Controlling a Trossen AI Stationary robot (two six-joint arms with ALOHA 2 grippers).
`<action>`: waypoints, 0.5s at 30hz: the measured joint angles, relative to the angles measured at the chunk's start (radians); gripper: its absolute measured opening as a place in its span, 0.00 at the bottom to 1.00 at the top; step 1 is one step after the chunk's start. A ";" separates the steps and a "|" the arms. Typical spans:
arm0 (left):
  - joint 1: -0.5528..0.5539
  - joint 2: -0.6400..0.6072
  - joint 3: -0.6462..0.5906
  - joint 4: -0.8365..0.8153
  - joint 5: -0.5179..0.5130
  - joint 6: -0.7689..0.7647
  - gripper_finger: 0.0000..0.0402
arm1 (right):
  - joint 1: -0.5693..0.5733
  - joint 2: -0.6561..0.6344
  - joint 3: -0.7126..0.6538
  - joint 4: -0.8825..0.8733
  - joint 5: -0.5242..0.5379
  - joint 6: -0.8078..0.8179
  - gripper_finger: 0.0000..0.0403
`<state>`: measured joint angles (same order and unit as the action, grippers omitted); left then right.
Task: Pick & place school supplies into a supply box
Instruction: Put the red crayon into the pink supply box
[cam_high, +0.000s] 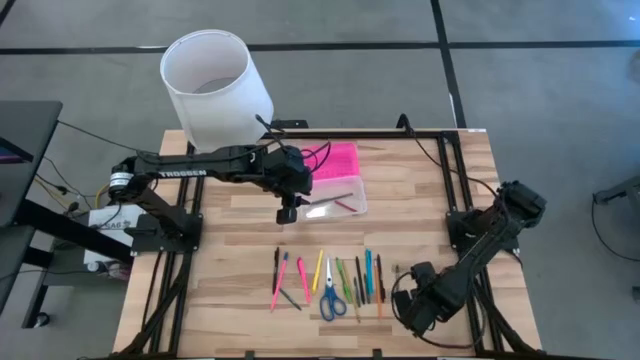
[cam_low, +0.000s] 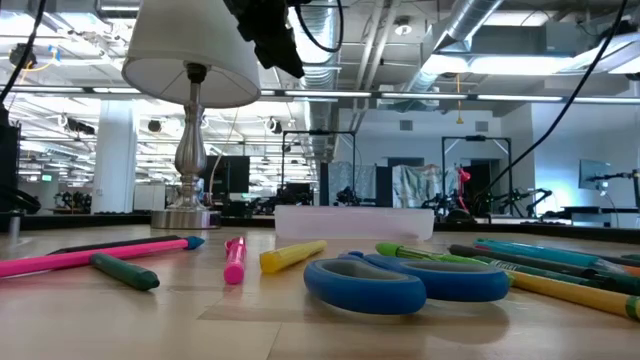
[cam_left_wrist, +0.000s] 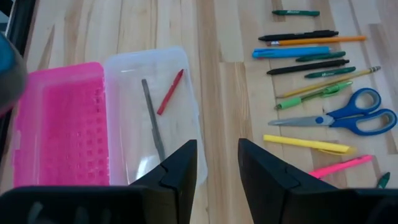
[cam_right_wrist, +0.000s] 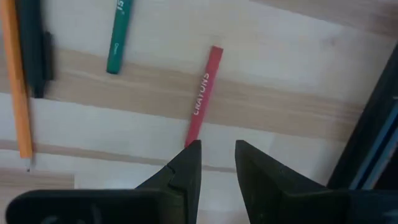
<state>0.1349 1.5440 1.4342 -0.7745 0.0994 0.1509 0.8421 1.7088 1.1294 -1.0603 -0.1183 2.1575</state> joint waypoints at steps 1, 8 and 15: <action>0.000 0.000 0.000 0.001 0.000 0.000 0.28 | 0.002 0.000 0.000 0.000 0.017 0.001 0.23; 0.000 0.000 0.000 0.001 0.000 -0.011 0.28 | 0.000 -0.001 -0.075 0.106 0.074 0.000 0.23; -0.002 -0.011 -0.001 0.004 0.000 -0.040 0.28 | 0.008 -0.001 -0.126 0.166 0.068 0.001 0.23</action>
<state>0.1326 1.5330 1.4334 -0.7709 0.0990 0.1112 0.8505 1.7081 1.0032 -0.8946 -0.0500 2.1580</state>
